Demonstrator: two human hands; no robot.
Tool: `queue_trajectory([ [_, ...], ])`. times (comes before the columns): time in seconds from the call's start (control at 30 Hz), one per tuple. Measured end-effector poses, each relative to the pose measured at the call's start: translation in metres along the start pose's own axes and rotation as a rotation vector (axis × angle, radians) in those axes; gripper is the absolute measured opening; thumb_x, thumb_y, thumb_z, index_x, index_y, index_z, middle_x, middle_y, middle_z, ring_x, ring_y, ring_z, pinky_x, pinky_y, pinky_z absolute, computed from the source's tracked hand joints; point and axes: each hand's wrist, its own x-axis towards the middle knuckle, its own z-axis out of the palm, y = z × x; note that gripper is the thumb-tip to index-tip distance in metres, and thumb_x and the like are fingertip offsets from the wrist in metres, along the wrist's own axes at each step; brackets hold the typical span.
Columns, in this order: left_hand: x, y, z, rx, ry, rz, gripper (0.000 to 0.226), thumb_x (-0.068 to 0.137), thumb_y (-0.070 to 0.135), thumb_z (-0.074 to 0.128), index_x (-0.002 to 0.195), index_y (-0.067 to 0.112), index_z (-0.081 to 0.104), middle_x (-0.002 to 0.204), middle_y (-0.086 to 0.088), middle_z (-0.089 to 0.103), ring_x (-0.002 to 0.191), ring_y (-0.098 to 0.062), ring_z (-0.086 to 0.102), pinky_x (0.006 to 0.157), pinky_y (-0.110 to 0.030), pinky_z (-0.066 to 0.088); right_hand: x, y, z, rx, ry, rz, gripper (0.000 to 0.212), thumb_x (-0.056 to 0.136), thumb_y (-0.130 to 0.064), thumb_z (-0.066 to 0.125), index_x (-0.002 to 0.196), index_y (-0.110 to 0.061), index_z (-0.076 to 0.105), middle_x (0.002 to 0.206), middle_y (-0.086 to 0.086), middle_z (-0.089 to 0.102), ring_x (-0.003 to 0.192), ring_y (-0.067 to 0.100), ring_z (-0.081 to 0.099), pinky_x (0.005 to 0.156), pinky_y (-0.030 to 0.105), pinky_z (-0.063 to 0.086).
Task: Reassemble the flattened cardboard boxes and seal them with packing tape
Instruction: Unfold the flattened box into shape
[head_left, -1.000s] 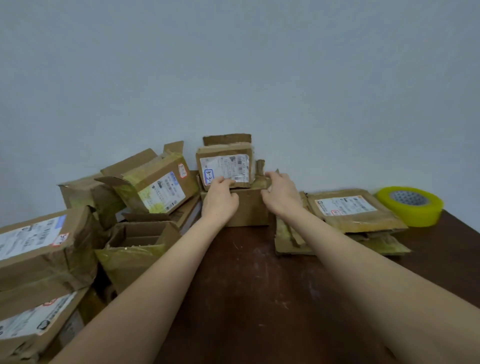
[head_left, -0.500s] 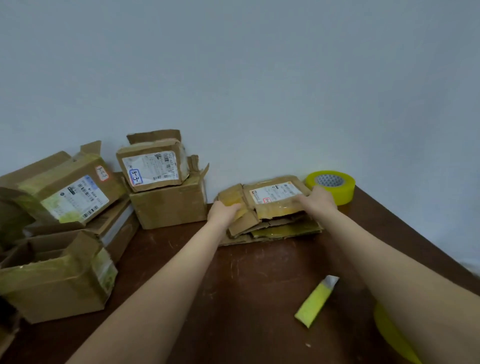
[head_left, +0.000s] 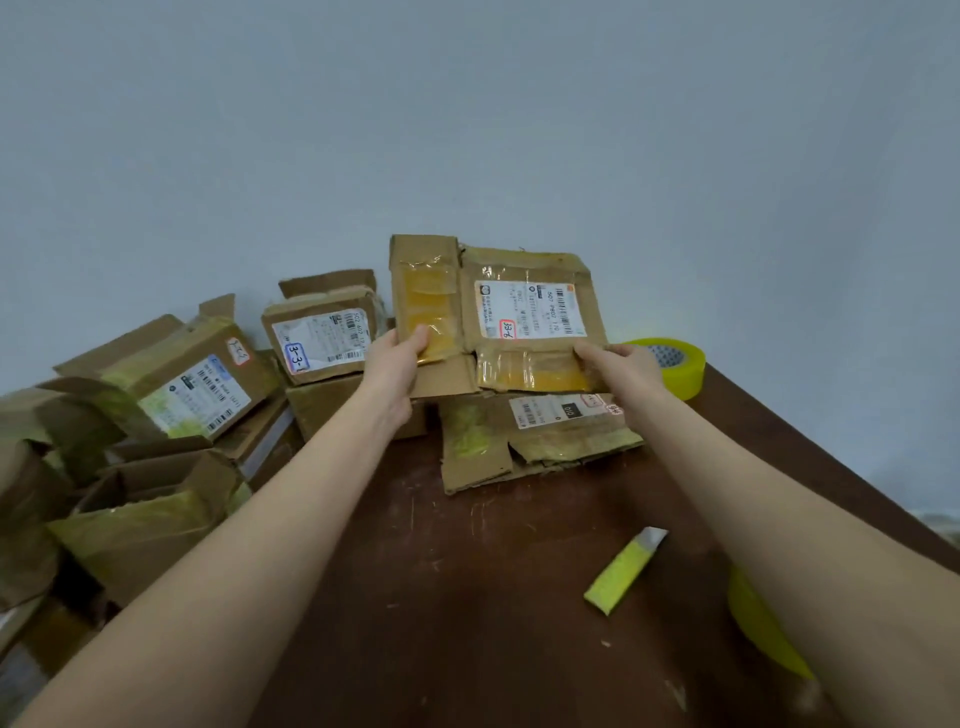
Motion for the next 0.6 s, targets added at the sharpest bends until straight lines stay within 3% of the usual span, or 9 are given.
queue_trajectory([
  [0.07,-0.017,0.005,-0.021,0.011,-0.052,0.006,0.028,0.097,0.025,0.053,0.123,0.016,0.054,0.107,-0.005,0.067,0.096,-0.022,0.065,0.085,-0.042,0.054,-0.023,-0.017,0.0,0.048,-0.08,-0.054,0.05,0.082,-0.034,0.074,0.123,-0.012,0.054,0.109,0.001,0.066,0.093,0.017,0.065,0.074,0.031,0.055],
  [0.17,-0.047,0.002,-0.058,0.054,-0.13,0.072,0.028,0.098,0.023,0.051,0.126,0.022,0.052,0.116,-0.003,0.065,0.1,-0.018,0.064,0.084,-0.038,0.054,-0.067,-0.036,0.005,0.168,-0.251,-0.084,0.031,0.088,-0.02,0.069,0.116,-0.016,0.057,0.1,0.001,0.07,0.084,0.015,0.069,0.063,0.028,0.058],
  [0.23,-0.064,-0.006,-0.086,0.13,-0.093,0.184,0.045,0.095,0.026,0.056,0.138,0.022,0.043,0.127,0.0,0.06,0.108,-0.015,0.061,0.088,-0.035,0.052,-0.093,-0.031,0.013,0.175,-0.323,-0.1,0.027,0.089,-0.017,0.068,0.113,-0.02,0.058,0.106,0.003,0.071,0.09,0.018,0.07,0.075,0.037,0.06],
  [0.3,-0.085,-0.014,-0.109,0.18,-0.074,0.242,0.072,0.085,0.042,0.068,0.145,0.027,0.032,0.136,0.004,0.054,0.118,-0.014,0.057,0.098,-0.039,0.048,-0.121,-0.016,0.023,0.114,-0.344,-0.177,0.03,0.086,-0.018,0.071,0.112,-0.024,0.057,0.109,0.001,0.07,0.097,0.017,0.069,0.087,0.043,0.056],
  [0.4,-0.115,-0.027,-0.131,0.231,-0.066,0.221,0.108,0.064,0.056,0.08,0.149,0.038,0.015,0.147,0.007,0.042,0.127,-0.014,0.05,0.105,-0.045,0.042,-0.163,0.013,0.038,0.011,-0.416,-0.266,0.04,0.084,-0.02,0.073,0.119,-0.024,0.053,0.114,-0.005,0.067,0.104,0.012,0.065,0.095,0.042,0.052],
  [0.5,-0.142,-0.038,-0.14,0.233,-0.107,0.272,0.108,0.069,0.033,0.08,0.151,0.035,0.01,0.136,0.004,0.051,0.11,-0.013,0.062,0.092,-0.037,0.053,-0.191,0.035,0.046,-0.023,-0.458,-0.308,0.057,0.084,-0.023,0.073,0.134,-0.022,0.045,0.121,-0.008,0.063,0.112,0.01,0.061,0.099,0.041,0.05],
  [0.6,-0.161,-0.057,-0.147,0.246,-0.12,0.269,0.108,0.06,0.033,0.079,0.149,0.028,0.019,0.127,-0.001,0.06,0.099,-0.009,0.067,0.08,-0.025,0.057,-0.203,0.052,0.046,-0.201,-0.378,-0.397,0.074,0.082,-0.031,0.073,0.144,-0.021,0.034,0.136,-0.004,0.053,0.127,0.013,0.049,0.106,0.042,0.043],
])
